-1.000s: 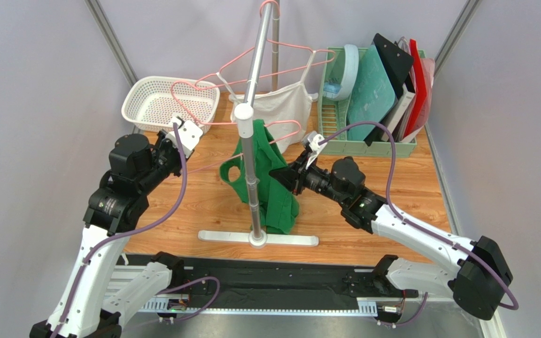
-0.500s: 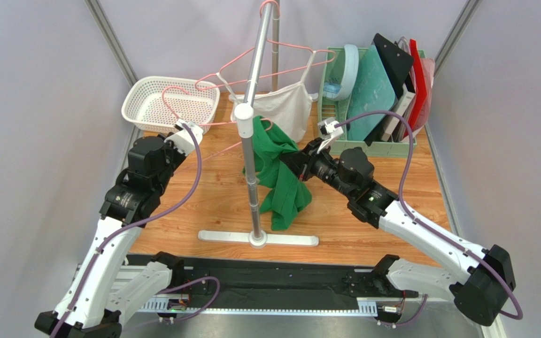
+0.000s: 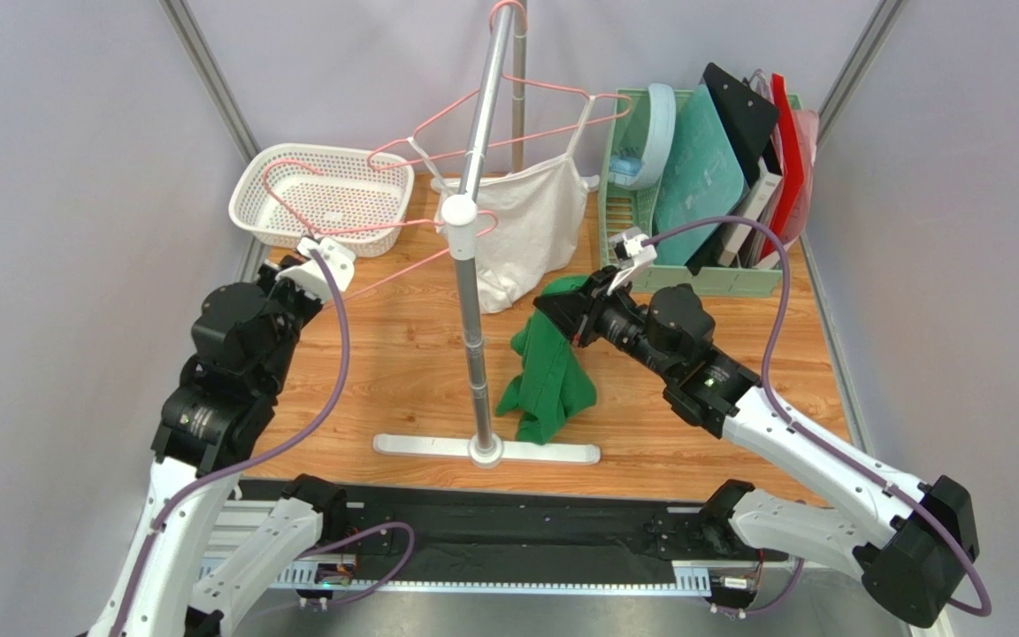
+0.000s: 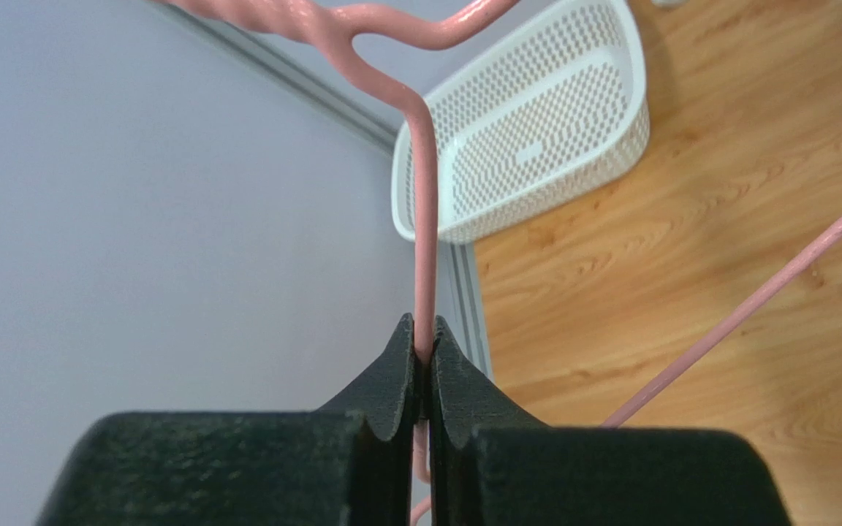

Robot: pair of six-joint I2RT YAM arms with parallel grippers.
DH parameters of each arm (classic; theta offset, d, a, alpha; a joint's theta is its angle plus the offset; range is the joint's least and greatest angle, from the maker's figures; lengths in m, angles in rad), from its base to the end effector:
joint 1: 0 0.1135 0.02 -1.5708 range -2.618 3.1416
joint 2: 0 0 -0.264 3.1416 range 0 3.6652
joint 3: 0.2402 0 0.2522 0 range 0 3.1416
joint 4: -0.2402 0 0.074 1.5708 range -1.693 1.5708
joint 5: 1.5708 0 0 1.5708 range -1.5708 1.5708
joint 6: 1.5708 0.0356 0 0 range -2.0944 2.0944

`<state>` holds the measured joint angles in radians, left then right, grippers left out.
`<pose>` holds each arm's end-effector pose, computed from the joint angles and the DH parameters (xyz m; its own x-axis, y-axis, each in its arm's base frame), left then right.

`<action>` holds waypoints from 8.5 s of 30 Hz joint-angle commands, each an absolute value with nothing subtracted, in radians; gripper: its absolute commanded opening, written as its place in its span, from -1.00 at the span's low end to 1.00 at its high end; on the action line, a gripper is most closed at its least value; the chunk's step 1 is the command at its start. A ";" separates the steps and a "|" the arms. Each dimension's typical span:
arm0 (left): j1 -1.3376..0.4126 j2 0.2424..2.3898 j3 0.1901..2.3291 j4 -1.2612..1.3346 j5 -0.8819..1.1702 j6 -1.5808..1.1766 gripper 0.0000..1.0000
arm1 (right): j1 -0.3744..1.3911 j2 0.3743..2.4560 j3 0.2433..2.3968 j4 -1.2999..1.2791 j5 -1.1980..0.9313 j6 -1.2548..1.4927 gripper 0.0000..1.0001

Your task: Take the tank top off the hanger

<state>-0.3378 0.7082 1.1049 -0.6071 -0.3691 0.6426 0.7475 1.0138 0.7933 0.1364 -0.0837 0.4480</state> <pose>0.1242 -0.0300 0.4128 -0.1720 0.6528 -0.7377 0.0990 0.7566 0.6464 0.1752 0.1665 0.3334 -0.3754 0.2406 -0.8951 -0.6389 0.6324 0.4380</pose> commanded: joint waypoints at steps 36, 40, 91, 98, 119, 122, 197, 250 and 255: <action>-0.597 1.195 1.612 -0.465 -0.092 0.986 -1.00 | 0.744 0.965 0.746 0.250 -0.189 0.431 -1.00; -0.601 1.209 1.603 -0.451 -0.110 1.029 -1.00 | 0.745 0.966 0.746 0.247 -0.189 0.429 -1.00; -0.528 0.531 0.932 -0.338 -0.008 0.079 0.73 | 0.744 1.029 0.798 0.233 -0.187 0.578 -1.00; -0.528 0.468 0.568 -0.060 0.132 -0.161 0.65 | 0.744 1.084 0.842 0.279 -0.176 0.647 -1.00; -0.531 0.859 0.225 0.791 0.527 -0.330 0.82 | 0.744 1.192 0.942 0.333 -0.259 0.752 -1.00; -0.534 0.931 0.239 0.816 0.583 -0.281 0.80 | 0.744 1.203 0.951 0.342 -0.270 0.765 -1.00; 0.132 0.863 0.944 -0.479 0.106 -0.644 -1.00 | 0.884 0.563 0.684 -0.422 -0.037 0.618 0.46; 0.047 1.949 1.684 0.077 -0.399 -1.276 -1.00 | 0.882 0.416 0.798 -0.637 0.115 0.402 0.52; 0.091 2.025 1.735 0.006 -0.305 -1.282 0.03 | 0.884 0.440 0.805 -0.630 0.094 0.420 0.52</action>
<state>0.0582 2.0506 1.6794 0.0067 -0.3767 -1.2350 0.8768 0.4210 0.7662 -0.6540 0.0879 0.4278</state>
